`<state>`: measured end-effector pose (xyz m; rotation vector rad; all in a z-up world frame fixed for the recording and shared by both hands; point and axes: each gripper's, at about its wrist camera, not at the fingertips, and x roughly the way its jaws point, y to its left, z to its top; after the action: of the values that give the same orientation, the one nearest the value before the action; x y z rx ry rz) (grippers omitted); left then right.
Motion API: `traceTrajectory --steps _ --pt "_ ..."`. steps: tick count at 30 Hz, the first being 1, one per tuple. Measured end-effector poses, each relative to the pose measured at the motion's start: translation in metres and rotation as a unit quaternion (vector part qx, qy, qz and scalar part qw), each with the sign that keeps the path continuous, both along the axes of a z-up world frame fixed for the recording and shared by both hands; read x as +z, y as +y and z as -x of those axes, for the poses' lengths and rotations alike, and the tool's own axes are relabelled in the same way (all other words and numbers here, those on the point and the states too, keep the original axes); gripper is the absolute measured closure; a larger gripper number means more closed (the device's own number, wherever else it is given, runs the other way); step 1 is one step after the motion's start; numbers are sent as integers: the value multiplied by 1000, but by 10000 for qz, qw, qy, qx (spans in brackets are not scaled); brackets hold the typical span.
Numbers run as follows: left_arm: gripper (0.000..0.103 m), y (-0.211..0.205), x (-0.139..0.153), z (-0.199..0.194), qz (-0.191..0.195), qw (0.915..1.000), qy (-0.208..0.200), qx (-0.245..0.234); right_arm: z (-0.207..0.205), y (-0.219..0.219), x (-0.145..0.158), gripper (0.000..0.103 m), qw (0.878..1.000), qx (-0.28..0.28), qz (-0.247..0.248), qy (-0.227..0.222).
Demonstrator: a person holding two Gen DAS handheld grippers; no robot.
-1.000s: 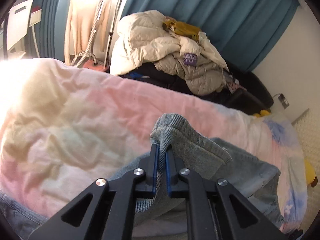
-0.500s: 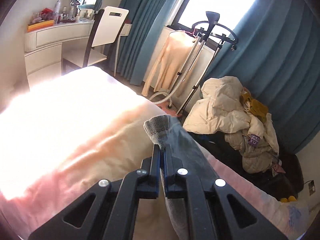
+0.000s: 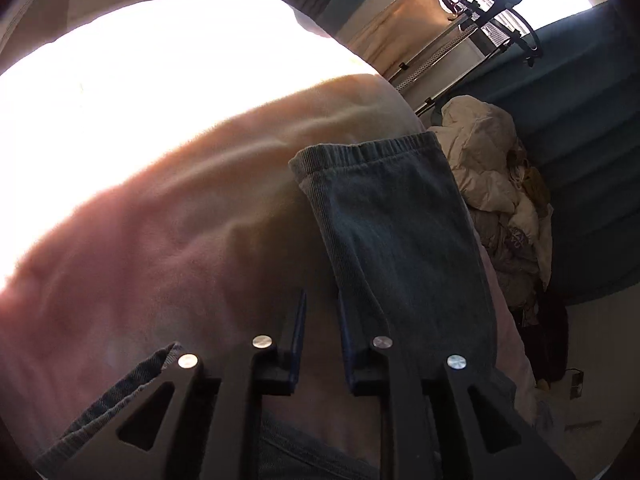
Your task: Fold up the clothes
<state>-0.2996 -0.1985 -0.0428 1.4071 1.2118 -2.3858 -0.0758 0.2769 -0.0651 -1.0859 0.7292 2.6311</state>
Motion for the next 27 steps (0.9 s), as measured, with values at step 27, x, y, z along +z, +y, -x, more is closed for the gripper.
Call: traceTrajectory --steps 27 --pt "57 62 -45 45 -916 9953 56 323 4 2 -14 48 9992 82 361 -148"
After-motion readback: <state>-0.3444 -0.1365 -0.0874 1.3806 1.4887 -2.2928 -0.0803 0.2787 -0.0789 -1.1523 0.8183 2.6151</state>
